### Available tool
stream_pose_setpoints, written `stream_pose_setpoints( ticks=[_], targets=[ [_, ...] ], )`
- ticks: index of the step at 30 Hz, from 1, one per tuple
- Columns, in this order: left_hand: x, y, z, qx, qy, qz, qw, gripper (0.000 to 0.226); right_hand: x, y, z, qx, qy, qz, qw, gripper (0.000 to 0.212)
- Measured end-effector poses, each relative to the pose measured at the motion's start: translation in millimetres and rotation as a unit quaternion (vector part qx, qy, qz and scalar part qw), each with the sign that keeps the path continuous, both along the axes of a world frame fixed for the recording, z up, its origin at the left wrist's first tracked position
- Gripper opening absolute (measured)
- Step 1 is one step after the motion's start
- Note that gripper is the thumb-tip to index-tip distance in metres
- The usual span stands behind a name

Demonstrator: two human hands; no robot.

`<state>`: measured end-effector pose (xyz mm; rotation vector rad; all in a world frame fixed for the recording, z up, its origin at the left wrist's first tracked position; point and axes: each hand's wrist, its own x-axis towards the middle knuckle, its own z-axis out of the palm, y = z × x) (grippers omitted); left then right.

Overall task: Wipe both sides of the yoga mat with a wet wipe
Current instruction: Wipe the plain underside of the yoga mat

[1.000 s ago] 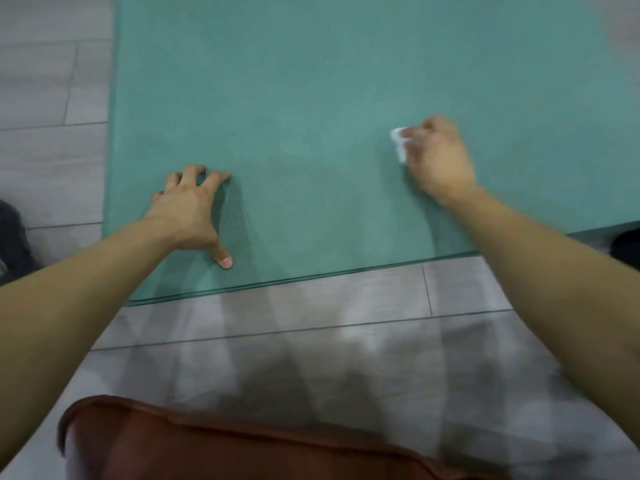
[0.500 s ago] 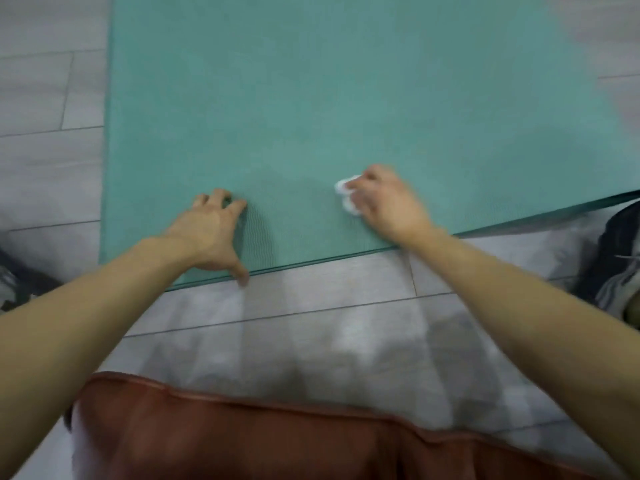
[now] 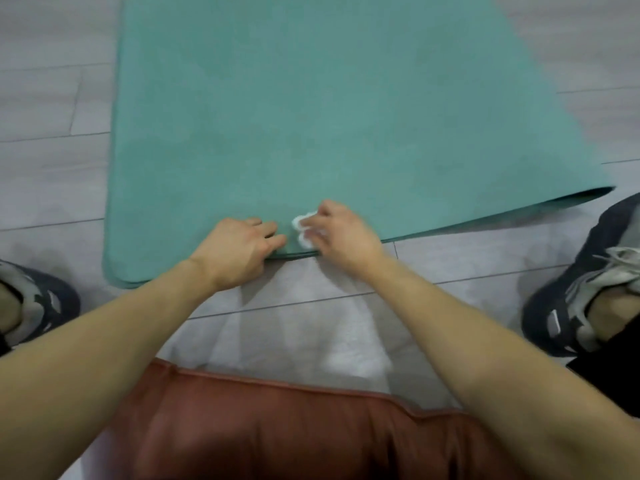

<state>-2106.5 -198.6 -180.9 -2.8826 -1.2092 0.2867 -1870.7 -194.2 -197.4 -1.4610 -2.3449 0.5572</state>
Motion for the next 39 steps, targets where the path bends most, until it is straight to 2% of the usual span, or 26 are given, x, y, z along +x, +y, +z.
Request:
stream_pose_setpoints(
  ticks=[3,5,7,8,9,11,14,16,18,20,23,24,25,27,29,31,33,35,37,39],
  targets=[
    [-8.4,5.7,1.7,0.054,-0.021,-0.008,0.998,0.022,83.3,33.2,-4.7,0.022,-0.03,-0.176,0.984,0.025],
    [-19.8,13.2,8.1,0.076,-0.016,0.003,0.997,0.019,130.2,47.8,-6.3,0.028,-0.056,-0.322,0.945,0.029],
    [-39.2,23.3,15.9,0.093,-0.009,0.038,0.995,0.02,124.8,45.7,-4.1,0.011,-0.041,-0.425,0.904,0.031],
    [-51.0,28.1,19.4,0.104,-0.007,0.062,0.993,0.021,101.5,38.2,-1.9,-0.008,-0.014,-0.441,0.897,0.03],
    [-63.1,31.7,22.1,0.112,-0.004,0.085,0.99,0.022,69.6,29.3,-0.4,-0.025,0.021,-0.423,0.906,0.029],
    [-82.5,35.7,27.1,0.114,0.008,0.127,0.985,0.023,-7.7,15.1,-2.3,-0.023,0.075,-0.314,0.946,0.029],
    [-100.6,34.1,29.4,0.106,0.03,0.176,0.978,0.026,-99.5,-3.6,-3.9,-0.058,0.068,-0.099,0.991,0.027],
    [-110.0,31.9,27.0,0.092,0.038,0.2,0.975,0.028,-100.4,0.1,-7.8,-0.027,0.051,-0.043,0.997,0.027],
    [-114.9,29.6,22.5,0.061,0.04,0.218,0.973,0.029,-59.6,14.2,-14.7,0.04,0.016,-0.064,0.997,0.029],
    [-114.7,28.2,17.2,0.012,0.027,0.254,0.967,0.028,2.0,32.0,-18.8,0.078,-0.028,-0.172,0.982,0.034],
    [-105.8,29.6,14.2,-0.097,0.005,0.323,0.941,0.038,48.6,43.4,-13.6,0.031,-0.031,-0.367,0.929,0.033],
    [-103.2,31.4,14.7,-0.111,-0.008,0.343,0.933,0.041,35.2,41.4,-13.7,0.015,-0.019,-0.412,0.911,0.032],
    [-100.9,34.4,15.2,-0.118,-0.014,0.361,0.925,0.043,9.8,36.8,-13.3,0.003,0.001,-0.418,0.909,0.03],
    [-95.3,43.7,17.9,-0.135,-0.007,0.387,0.912,0.048,-56.1,26.9,-16.5,-0.015,0.061,-0.324,0.944,0.027],
    [-88.7,51.6,18.4,-0.14,-0.007,0.398,0.906,0.061,-114.4,13.7,-16.3,-0.034,0.075,-0.161,0.984,0.024],
    [-83.5,55.6,16.6,-0.127,-0.008,0.403,0.906,0.087,-134.9,3.2,-14.5,-0.035,0.049,-0.022,0.998,0.025],
    [-82.8,58.5,12.7,-0.131,-0.01,0.409,0.903,0.116,-110.4,11.5,-12.6,0.004,0.027,0.047,0.999,0.025],
    [-85.6,63.3,8.5,-0.158,-0.028,0.421,0.893,0.132,-59.6,32.0,-13.5,0.053,0.005,0.01,0.999,0.025],
    [-87.2,67.7,7.6,-0.175,-0.029,0.43,0.885,0.136,6.3,59.3,-13.1,0.063,-0.015,-0.151,0.986,0.028],
    [-85.2,71.7,12.5,-0.172,-0.004,0.425,0.889,0.136,52.7,78.6,-3.6,0.038,-0.025,-0.326,0.944,0.031]
  ],
)
